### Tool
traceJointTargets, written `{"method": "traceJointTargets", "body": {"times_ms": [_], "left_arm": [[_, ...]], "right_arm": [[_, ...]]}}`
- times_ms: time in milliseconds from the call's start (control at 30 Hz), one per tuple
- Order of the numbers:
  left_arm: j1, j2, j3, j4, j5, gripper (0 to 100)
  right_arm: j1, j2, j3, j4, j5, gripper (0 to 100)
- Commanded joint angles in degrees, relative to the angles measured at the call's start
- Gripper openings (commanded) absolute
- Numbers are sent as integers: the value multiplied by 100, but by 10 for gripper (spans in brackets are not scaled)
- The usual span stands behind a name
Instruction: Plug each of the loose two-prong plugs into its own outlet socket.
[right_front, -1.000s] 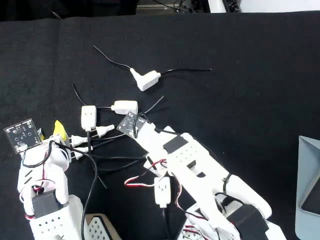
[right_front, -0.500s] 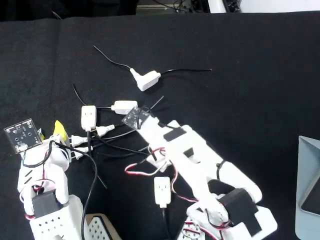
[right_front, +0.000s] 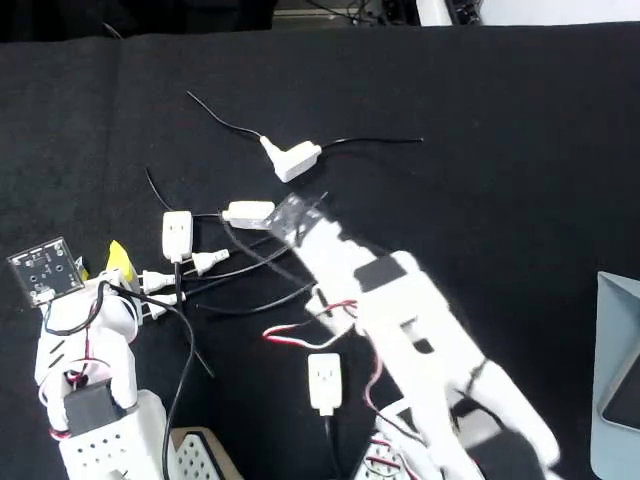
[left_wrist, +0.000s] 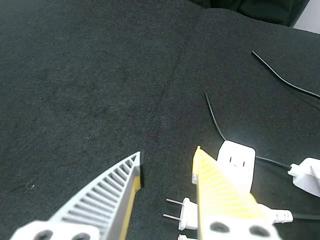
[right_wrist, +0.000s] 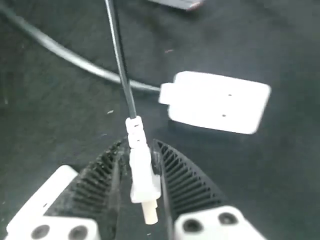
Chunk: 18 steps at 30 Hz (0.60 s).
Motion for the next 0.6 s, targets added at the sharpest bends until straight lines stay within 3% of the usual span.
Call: {"method": "traceJointTargets", "body": {"times_ms": [0,233,567], "left_arm": [[13,-53,-31,-26,9,178],[602,-53,-66,-44,9,178],[1552,-53,57,-914,44,178]], "right_arm": [[466,-901,-127,62,-229,11],[202,-2035,-40,9,-1292,11],[-1187,-2809,-13,-730,-2708,11]]}}
